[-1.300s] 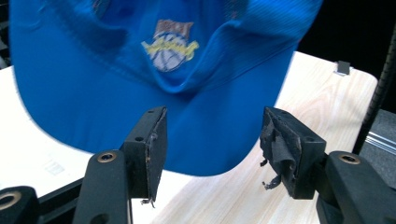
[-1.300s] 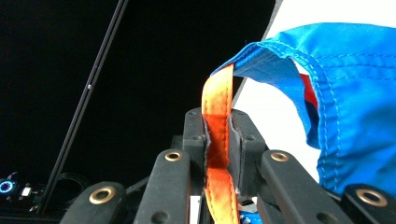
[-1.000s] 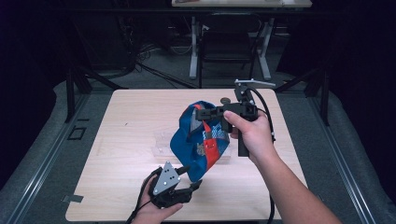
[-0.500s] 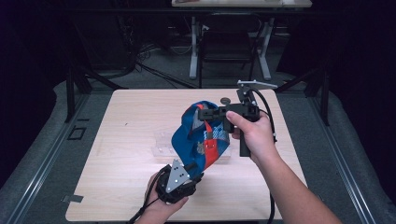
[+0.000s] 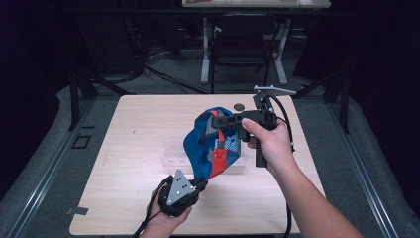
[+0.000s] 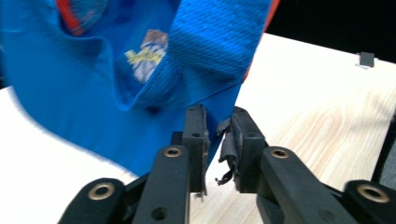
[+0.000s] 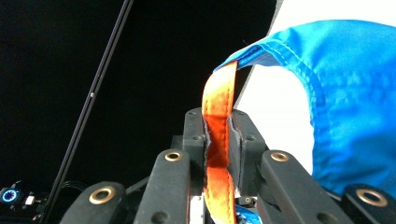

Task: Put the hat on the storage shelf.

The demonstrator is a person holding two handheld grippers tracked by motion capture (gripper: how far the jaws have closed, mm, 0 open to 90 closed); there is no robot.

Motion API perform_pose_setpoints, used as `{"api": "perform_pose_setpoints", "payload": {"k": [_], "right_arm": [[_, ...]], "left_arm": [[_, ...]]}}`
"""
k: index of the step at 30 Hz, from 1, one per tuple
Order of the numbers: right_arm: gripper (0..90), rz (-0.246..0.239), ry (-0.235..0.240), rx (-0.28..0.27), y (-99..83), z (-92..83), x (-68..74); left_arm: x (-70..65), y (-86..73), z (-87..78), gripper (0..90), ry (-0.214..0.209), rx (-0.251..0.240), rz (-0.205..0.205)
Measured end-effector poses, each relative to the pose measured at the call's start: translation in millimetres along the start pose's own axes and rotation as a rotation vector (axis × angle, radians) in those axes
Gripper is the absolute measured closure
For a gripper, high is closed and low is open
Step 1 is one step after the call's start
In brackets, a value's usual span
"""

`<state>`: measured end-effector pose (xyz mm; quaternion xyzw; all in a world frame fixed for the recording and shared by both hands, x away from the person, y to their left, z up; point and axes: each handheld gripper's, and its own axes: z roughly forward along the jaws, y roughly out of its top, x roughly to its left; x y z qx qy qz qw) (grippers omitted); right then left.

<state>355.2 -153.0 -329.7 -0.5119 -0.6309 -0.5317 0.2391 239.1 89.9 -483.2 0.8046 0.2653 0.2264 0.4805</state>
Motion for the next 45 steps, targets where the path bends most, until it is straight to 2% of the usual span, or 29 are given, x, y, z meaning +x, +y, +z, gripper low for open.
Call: {"api": "perform_pose_setpoints", "payload": {"k": [10,16,28,35,41,45], "right_arm": [[78.5,-0.005,-0.003,0.0,0.3,-1.0,0.3],[78.5,-0.008,-0.004,0.003,0.1,0.7,0.2],[78.5,-0.005,0.024,0.011,-2.1,6.3,-3.3],[78.6,0.008,0.015,0.017,-3.1,12.3,-12.8],[78.6,0.017,0.001,0.019,-2.5,15.9,-24.2],[78.6,0.035,0.001,0.015,-1.8,16.7,-33.1]], "left_arm": [[3.5,-0.4,-1.1,87.7,0.034,0.012,0.029],[10.4,-1.0,0.4,88.2,0.042,0.023,-0.001],[29.3,-1.0,3.1,88.4,0.058,-0.026,-0.04],[40.5,1.7,8.0,88.6,0.058,-0.043,-0.072],[42.4,0.5,16.6,88.6,0.068,-0.034,-0.062],[44.8,-0.1,20.0,88.6,0.07,-0.046,-0.074]]}}
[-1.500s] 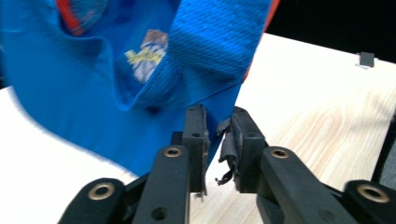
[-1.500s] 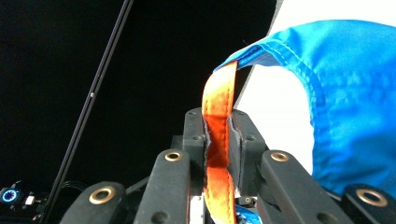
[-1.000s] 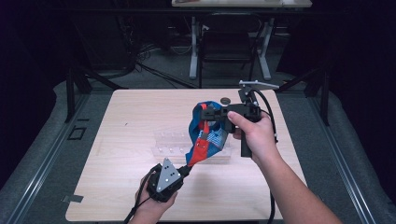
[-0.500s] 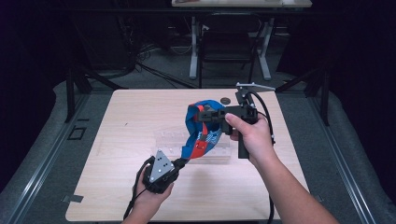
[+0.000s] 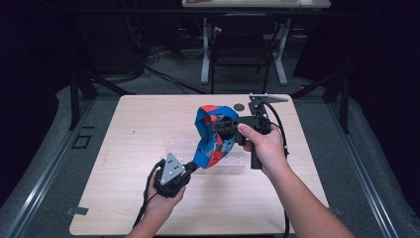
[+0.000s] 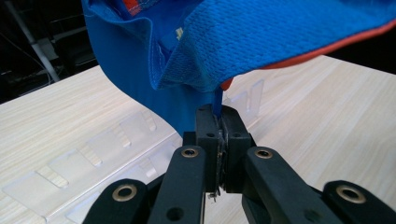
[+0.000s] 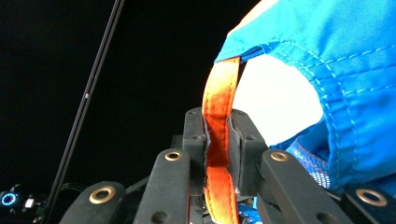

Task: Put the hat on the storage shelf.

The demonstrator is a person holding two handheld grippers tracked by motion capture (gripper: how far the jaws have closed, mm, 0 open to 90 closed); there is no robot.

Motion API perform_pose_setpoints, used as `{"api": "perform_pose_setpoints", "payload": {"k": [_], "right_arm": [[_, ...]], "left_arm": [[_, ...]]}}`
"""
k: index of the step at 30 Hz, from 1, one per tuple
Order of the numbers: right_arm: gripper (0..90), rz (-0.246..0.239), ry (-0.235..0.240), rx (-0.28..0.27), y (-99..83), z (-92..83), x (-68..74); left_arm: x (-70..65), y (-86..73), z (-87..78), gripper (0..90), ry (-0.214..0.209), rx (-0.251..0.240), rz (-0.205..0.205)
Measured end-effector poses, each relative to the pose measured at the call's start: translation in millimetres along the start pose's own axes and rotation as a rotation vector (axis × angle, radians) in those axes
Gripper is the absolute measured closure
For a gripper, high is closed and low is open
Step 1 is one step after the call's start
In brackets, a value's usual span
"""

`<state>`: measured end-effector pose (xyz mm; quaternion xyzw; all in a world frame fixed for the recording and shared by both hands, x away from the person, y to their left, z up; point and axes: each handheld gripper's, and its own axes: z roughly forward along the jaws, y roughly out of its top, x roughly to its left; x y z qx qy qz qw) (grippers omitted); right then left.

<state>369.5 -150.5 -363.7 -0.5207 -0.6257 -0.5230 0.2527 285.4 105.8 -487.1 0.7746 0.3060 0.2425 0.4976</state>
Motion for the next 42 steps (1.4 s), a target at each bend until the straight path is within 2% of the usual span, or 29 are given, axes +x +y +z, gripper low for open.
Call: {"api": "perform_pose_setpoints", "payload": {"k": [4,14,19,23,28,34,42], "right_arm": [[78.6,0.01,0.001,0.001,0.5,0.9,-6.9],[78.6,0.019,-0.006,0.003,0.2,5.9,-10.7],[78.6,0.006,-0.034,0.008,0.1,6.8,-13.3],[78.5,0.0,-0.056,0.003,0.6,5.9,-17.3],[78.4,0.011,-0.066,-0.006,2.1,4.6,-24.0],[78.3,0.016,-0.071,-0.02,2.6,4.8,-24.4],[75.1,0.002,-0.085,-0.026,3.6,7.5,-23.7]], "left_arm": [[2.2,0.0,1.8,88.6,0.022,-0.002,0.008],[3.9,-6.0,7.3,88.6,0.02,0.016,0.015],[4.3,-8.7,9.0,88.6,0.012,0.016,0.008],[4.0,-8.7,9.6,88.6,0.015,0.019,0.019],[5.7,-8.5,7.5,88.6,0.018,0.021,0.028],[6.0,-8.7,7.2,88.6,0.015,0.026,0.031],[12.0,-10.3,5.4,88.6,0.0,0.011,0.009]]}}
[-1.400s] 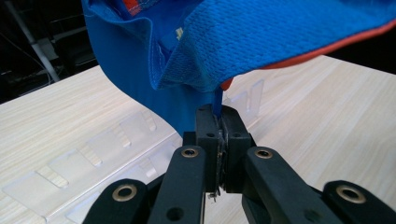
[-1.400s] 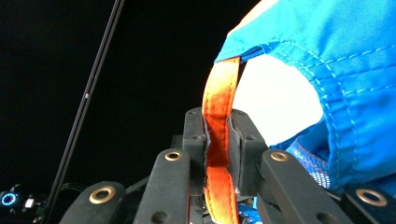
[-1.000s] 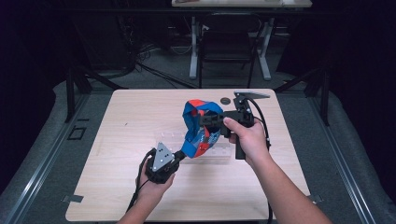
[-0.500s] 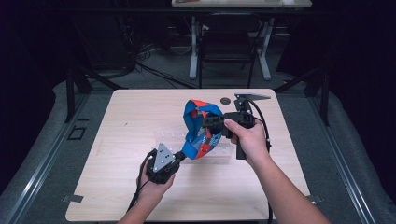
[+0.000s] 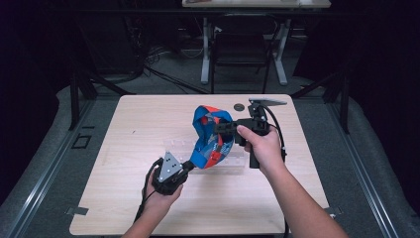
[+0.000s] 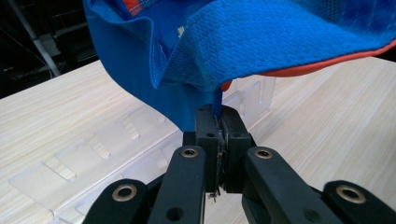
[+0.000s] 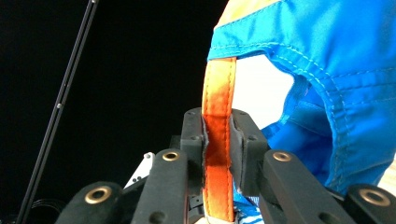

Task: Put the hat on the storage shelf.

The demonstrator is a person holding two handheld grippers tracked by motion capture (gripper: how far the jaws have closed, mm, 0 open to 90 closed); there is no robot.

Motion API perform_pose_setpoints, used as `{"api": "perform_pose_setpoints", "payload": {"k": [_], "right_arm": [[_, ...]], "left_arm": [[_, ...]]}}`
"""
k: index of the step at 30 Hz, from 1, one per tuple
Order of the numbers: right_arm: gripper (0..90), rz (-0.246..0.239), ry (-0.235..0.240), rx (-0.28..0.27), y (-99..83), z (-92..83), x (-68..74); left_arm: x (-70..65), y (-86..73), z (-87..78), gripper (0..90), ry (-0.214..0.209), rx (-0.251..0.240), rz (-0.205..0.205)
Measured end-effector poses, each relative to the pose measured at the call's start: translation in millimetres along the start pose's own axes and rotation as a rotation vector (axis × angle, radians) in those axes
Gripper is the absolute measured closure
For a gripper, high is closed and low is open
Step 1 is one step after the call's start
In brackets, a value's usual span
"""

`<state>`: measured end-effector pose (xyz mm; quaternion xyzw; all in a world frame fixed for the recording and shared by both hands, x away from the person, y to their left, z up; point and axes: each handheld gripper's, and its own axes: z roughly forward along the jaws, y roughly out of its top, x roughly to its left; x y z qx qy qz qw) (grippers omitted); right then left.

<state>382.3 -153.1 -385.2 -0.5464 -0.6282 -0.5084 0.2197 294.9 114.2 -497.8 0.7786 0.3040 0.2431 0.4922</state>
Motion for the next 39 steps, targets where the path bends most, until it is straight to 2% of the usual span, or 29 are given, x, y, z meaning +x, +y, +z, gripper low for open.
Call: {"api": "perform_pose_setpoints", "payload": {"k": [6,14,20,25,31,37,38,39], "right_arm": [[71.1,-0.012,-0.004,-0.017,0.3,-2.7,0.6],[63.0,-0.01,0.012,-0.049,1.7,-13.2,0.2],[61.8,-0.014,0.002,-0.075,2.8,-23.2,-2.0],[60.9,-0.018,0.007,-0.088,2.4,-31.0,-2.8],[60.7,-0.018,0.01,-0.099,2.0,-37.4,-2.7],[60.9,-0.016,0.015,-0.102,2.2,-37.8,-3.3],[61.0,-0.014,0.016,-0.102,2.3,-37.2,-3.4],[61.1,-0.011,0.016,-0.103,2.2,-36.5,-3.3]], "left_arm": [[0.0,3.7,1.1,88.6,-0.005,0.003,0.007],[7.1,5.6,0.0,88.7,-0.027,-0.013,-0.015],[9.4,8.5,1.1,88.7,-0.038,-0.021,-0.011],[13.3,5.9,-1.9,88.6,-0.04,-0.025,-0.024],[21.0,-2.8,-3.8,88.6,-0.063,-0.053,-0.065],[16.1,0.9,-0.9,88.7,-0.062,-0.044,-0.048],[11.5,6.3,1.2,88.7,-0.052,-0.041,-0.018],[10.1,8.2,2.2,88.7,-0.053,-0.037,-0.006]]}}
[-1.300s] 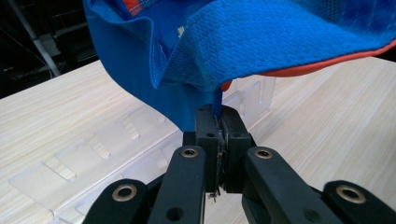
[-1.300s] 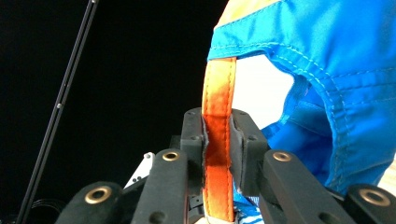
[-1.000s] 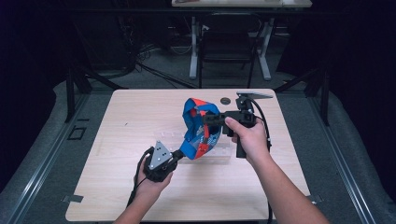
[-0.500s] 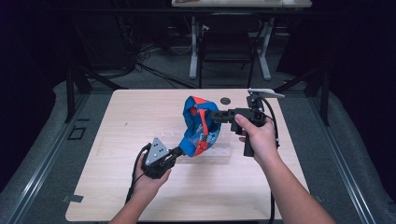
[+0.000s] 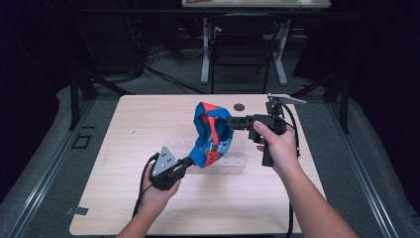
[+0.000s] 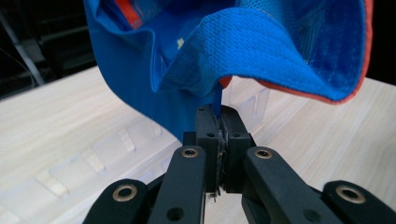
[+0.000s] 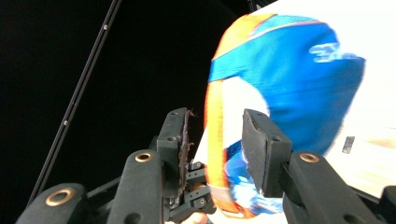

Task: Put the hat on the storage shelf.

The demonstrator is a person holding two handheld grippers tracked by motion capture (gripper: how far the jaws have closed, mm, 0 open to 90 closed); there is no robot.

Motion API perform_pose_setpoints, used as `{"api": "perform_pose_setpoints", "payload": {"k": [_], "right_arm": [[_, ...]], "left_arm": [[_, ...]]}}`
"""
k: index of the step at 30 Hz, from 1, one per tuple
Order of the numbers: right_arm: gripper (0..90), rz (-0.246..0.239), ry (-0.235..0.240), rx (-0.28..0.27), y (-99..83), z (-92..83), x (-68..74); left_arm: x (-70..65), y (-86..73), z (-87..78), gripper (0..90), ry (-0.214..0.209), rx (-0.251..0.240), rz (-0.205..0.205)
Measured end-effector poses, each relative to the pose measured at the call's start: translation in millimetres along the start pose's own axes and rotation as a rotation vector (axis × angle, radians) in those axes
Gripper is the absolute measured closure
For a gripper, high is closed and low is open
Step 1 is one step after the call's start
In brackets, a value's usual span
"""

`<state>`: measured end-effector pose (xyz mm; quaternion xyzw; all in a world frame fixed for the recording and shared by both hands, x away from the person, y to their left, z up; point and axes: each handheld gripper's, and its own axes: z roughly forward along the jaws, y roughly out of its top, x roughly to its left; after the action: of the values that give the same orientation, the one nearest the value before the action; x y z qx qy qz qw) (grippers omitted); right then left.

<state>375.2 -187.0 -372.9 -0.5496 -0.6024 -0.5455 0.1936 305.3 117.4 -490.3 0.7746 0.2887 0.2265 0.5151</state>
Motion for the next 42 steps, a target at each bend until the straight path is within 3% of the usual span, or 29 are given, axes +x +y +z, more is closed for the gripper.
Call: {"api": "perform_pose_setpoints", "payload": {"k": [3,8,9,17,30,42], "right_arm": [[61.2,-0.004,0.002,0.011,-0.5,0.7,-0.4],[61.6,0.005,0.009,-0.002,0.6,-2.0,-1.3],[61.6,0.004,0.009,-0.004,0.8,-3.1,-1.5],[61.5,0.005,0.008,-0.011,0.7,-7.8,-2.6],[61.2,-0.01,-0.012,-0.007,-1.6,-10.9,-5.3],[61.0,-0.004,-0.014,-0.013,-1.0,-9.6,-7.4]], "left_arm": [[-1.0,3.4,2.6,88.8,0.002,0.0,0.021],[5.2,7.1,2.7,88.8,0.0,-0.021,-0.003],[6.5,5.9,2.7,88.7,-0.004,-0.021,-0.021],[8.0,-11.8,7.2,88.7,-0.005,-0.011,-0.042],[4.2,-30.2,12.5,88.6,0.004,0.028,-0.044],[5.0,-30.7,12.1,88.2,0.005,0.036,-0.05]]}}
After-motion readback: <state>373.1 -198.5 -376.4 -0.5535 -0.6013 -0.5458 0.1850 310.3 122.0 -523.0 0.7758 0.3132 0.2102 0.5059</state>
